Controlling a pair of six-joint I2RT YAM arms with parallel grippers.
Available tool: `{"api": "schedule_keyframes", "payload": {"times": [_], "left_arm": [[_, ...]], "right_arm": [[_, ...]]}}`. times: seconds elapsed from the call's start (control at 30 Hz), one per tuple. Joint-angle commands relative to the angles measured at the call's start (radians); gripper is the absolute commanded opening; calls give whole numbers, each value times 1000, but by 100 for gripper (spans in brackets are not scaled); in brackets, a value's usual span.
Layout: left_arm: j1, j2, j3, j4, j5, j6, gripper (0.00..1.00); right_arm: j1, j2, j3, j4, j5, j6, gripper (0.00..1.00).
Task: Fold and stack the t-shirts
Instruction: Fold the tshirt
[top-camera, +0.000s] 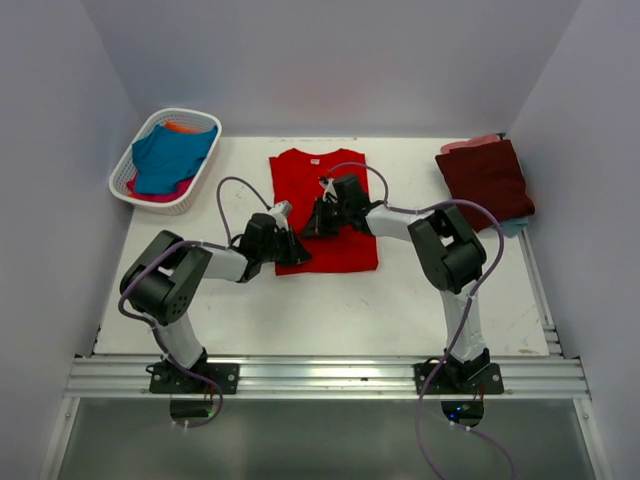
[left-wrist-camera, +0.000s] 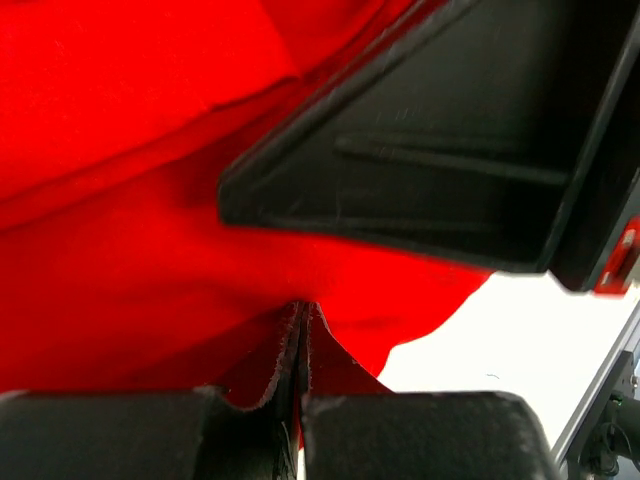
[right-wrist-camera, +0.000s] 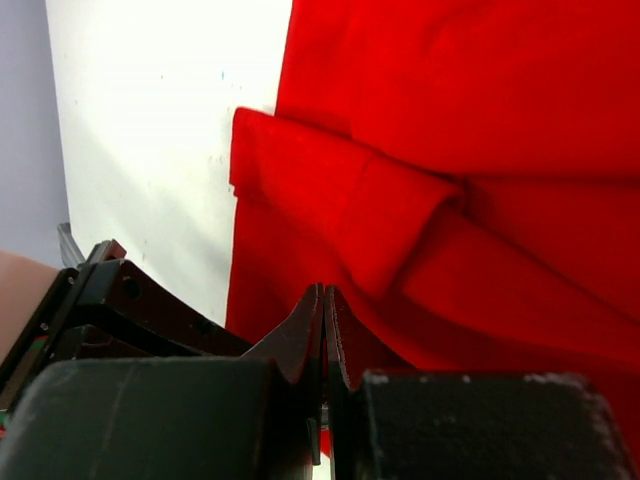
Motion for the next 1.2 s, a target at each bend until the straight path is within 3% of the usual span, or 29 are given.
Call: {"api": "schedule_keyframes", "payload": {"times": [0.0,0.2,0.4,0.83,1.03,1.17], "left_arm": [[0,47,3,-73,-78,49,0],[0,40,8,-89,-83,60,0],[0,26,0,-97,-81,66,0],[0,0,-37,-102,-77,75,0],[0,-12,-41,-105,-66,75,0],[1,-37,-40,-114,-75,75,0]], "right_arm": [[20,-3,2,-17,26,-30,0],[27,48,44,-76,71,-56,0],[24,150,239,-257,180,-127,0],[-21,295,643,-405,290,-200,0],[-32,205,683,-322,365,-252,0],[-32,34,566,-247,431,-305,0]]}}
